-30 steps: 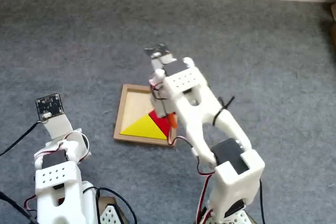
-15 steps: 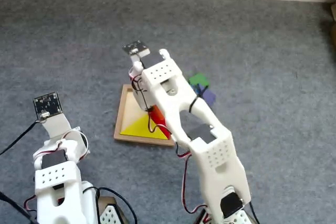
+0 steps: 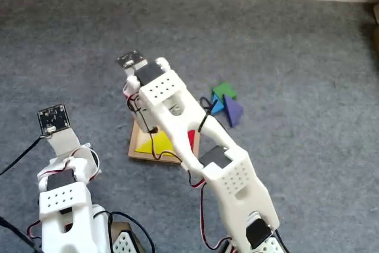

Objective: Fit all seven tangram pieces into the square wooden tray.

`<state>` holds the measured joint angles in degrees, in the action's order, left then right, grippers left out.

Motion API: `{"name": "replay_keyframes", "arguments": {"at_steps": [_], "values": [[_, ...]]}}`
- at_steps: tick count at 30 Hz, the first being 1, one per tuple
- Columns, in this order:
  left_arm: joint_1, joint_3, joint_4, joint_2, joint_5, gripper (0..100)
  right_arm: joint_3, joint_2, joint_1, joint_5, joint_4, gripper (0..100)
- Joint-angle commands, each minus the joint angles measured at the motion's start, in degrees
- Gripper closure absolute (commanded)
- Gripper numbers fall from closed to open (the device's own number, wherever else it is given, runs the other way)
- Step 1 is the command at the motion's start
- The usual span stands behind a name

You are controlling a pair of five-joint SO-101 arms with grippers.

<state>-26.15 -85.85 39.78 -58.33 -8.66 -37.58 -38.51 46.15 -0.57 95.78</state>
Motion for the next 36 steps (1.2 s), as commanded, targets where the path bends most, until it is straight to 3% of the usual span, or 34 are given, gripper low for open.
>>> {"name": "replay_keyframes", "arguments": {"at_steps": [1, 9, 14, 16, 23, 36], "values": [[-0.4, 2.0, -0.9, -0.8, 0.5, 99, -3.2, 1.2, 1.3, -0.7, 1.3, 87.1], [-0.4, 2.0, -0.9, -0.8, 0.5, 99, -3.7, 4.4, -3.4, -0.2, 5.1, 87.6], [-0.4, 2.0, -0.9, -0.8, 0.5, 99, -3.7, 10.1, -8.0, 4.6, 5.1, 99.8], [-0.4, 2.0, -0.9, -0.8, 0.5, 99, -3.5, 11.6, -10.0, 6.6, 5.0, 98.8], [-0.3, 2.0, -0.9, -0.8, 0.5, 99, -2.2, 7.3, -15.3, 7.0, -6.1, 99.3], [-0.3, 2.0, -0.9, -0.8, 0.5, 99, -1.0, -1.4, -4.3, 6.7, -8.1, 99.3]]}}
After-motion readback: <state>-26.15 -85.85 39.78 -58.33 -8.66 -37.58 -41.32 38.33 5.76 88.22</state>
